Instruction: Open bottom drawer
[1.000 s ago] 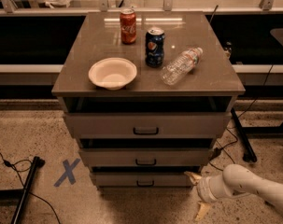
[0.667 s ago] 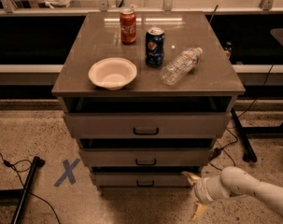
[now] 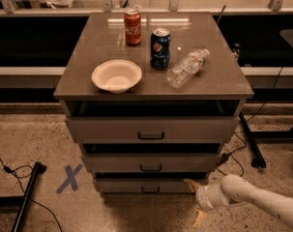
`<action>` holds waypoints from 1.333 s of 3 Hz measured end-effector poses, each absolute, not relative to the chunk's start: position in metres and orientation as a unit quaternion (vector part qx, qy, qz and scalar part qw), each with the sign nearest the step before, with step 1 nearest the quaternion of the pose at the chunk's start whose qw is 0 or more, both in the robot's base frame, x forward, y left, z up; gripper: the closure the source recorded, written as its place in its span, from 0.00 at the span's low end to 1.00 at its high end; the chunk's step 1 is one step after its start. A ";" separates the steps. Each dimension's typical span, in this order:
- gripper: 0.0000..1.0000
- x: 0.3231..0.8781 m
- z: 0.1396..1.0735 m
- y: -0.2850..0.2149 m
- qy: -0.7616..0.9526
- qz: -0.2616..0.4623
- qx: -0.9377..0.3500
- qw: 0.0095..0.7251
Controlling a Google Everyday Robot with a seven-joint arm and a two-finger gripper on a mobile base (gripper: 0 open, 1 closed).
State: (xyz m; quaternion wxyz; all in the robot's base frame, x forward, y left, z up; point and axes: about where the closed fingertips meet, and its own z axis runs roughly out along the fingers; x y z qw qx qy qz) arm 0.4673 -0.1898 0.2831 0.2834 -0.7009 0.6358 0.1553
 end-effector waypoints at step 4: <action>0.00 0.543 0.209 -0.207 0.646 0.179 -0.672 0.313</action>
Offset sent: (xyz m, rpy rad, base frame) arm 0.0737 -0.0123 -0.0628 0.0177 0.0136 -0.0515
